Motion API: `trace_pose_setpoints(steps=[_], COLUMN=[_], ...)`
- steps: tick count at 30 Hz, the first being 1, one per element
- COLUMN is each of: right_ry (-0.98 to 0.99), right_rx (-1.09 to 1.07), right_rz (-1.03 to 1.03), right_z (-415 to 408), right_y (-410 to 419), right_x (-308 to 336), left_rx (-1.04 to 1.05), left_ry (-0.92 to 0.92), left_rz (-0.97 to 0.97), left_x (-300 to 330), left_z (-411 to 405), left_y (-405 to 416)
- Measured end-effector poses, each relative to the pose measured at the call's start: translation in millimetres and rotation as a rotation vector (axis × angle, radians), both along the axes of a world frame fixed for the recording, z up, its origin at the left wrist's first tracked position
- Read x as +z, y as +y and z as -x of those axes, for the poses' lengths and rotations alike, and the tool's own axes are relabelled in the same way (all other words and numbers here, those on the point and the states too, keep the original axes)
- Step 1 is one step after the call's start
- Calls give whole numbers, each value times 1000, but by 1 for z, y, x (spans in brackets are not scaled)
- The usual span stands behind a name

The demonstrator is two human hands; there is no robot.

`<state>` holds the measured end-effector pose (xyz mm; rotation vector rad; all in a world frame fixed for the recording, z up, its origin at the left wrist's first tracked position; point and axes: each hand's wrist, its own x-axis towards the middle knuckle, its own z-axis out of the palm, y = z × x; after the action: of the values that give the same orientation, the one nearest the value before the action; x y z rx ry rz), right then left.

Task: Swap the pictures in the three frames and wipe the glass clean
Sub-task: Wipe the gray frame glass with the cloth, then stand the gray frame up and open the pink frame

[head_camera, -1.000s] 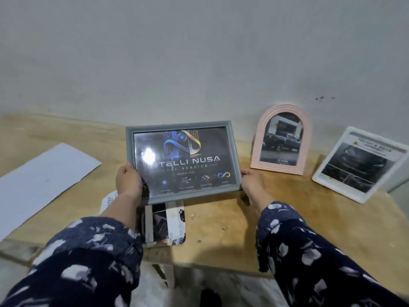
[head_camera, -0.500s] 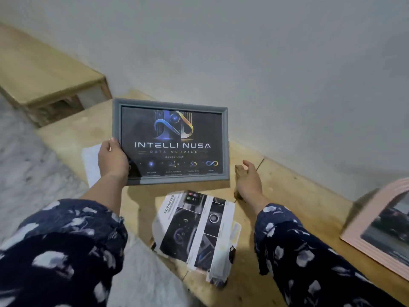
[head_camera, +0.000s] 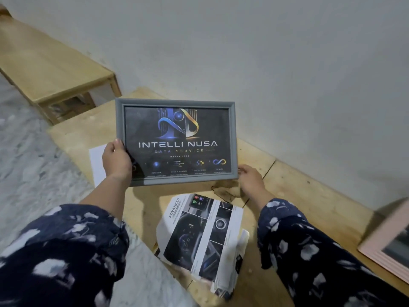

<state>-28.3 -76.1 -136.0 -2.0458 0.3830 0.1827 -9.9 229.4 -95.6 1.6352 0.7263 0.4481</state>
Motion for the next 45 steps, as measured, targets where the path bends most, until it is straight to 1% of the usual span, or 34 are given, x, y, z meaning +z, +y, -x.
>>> trace_pose_setpoints(steps=[2, 4, 7, 10, 13, 15, 17, 19, 24, 27, 32, 37, 40, 42, 45], right_ry=[-43, -72, -121, -153, -197, -227, -231, -239, -233, -205, -212, -130, -95, -40, 14], right_rx=[-190, -298, -390, -545, -674, -730, -747, -783, -874, -905, -983, -959, -917, -875, -819], right_rz=[-180, -271, -252, -269, -308, -273, -195, -138, -132, -133, -66, -32, -20, -14, 7], right_z=[-8, -11, 4, 28, 51, 63, 70, 75, 79, 77, 71, 75, 78, 81, 91], right_y=[-15, -35, -72, -113, -152, -173, -186, -197, -215, -221, -211, -212, -212, -209, -199], right_x=[13, 25, 37, 37, 35, 33, 30, 24, 4, -11, -18, -10, -3, 4, 18], left_rx=[-62, -140, -288, -423, -570, -640, -681, -719, -834, -839, -840, -837, -861, -911, -996], left_ry=[-2, -10, 4, -12, 22, 66, 96, 90, 112, 109, 126, 176, 215, 220, 226], left_rz=[25, 69, 133, 183, 201, 217, 200, 170, 10, -89, -173, -261, -390, -463, -517], left_x=[-1, -3, -8, -17, -17, -21, -25, -29, -51, -48, -45, -34, -17, -9, 1], left_z=[-10, -21, -32, -41, -51, -62, -71, -79, -100, -101, -101, -99, -85, -73, -50], left_y=[-17, -40, -88, -141, -191, -220, -240, -262, -296, -308, -316, -317, -316, -315, -315])
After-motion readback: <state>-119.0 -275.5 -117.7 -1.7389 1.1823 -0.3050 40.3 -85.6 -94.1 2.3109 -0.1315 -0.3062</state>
